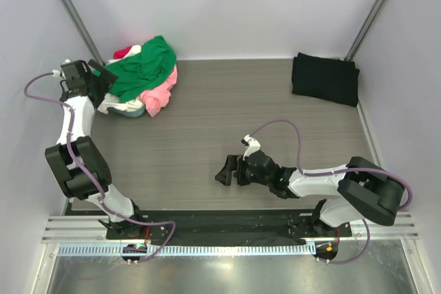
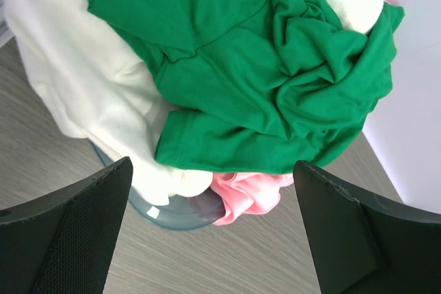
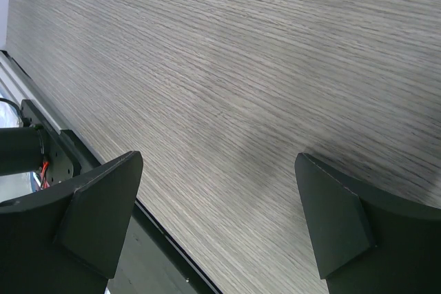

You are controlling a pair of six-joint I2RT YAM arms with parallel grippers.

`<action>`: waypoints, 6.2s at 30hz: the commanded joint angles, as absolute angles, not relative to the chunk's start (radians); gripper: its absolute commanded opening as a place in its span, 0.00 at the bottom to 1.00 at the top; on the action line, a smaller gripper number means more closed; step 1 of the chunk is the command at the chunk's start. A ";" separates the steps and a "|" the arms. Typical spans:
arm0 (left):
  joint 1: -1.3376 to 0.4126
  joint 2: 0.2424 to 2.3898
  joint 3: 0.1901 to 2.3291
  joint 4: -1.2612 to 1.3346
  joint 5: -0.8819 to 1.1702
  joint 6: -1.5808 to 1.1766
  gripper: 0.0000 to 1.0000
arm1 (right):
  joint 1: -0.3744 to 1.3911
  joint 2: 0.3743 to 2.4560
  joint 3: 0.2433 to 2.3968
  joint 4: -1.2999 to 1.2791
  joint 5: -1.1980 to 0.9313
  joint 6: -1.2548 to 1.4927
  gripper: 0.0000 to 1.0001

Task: Fold and stack the t-shirts
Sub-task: Grab the tshirt from the pile, then move the tshirt to the center of the board, then flatten the tshirt out

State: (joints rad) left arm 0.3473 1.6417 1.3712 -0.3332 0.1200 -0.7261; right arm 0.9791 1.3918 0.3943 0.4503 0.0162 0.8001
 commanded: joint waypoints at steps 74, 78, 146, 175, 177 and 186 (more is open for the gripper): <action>0.224 1.898 1.776 -0.387 0.008 -0.804 0.00 | 0.942 1.439 0.359 0.420 -0.035 0.819 1.00; 0.144 1.796 1.942 -0.443 0.020 -0.819 0.00 | 0.939 1.437 0.359 0.425 -0.040 0.816 1.00; -0.087 0.653 0.499 -0.724 -0.150 -1.057 0.79 | 0.677 1.910 1.141 -0.203 -0.037 0.565 0.28; -0.408 0.969 0.344 -0.291 -0.106 -1.210 0.65 | 0.474 1.483 1.074 -0.422 0.020 0.482 0.01; -0.433 1.012 0.345 -0.290 -0.120 -1.219 0.57 | 0.472 1.482 1.072 -0.425 0.017 0.482 0.01; -0.532 1.221 0.464 -0.227 -0.097 -1.203 0.00 | 0.431 1.471 1.049 -0.431 0.014 0.476 0.01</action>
State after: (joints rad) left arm -0.5121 1.1671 0.4133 -0.1951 -0.0856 -1.2251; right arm 0.4538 1.5181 1.0500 -0.4286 0.0135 0.4767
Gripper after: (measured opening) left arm 0.019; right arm 0.031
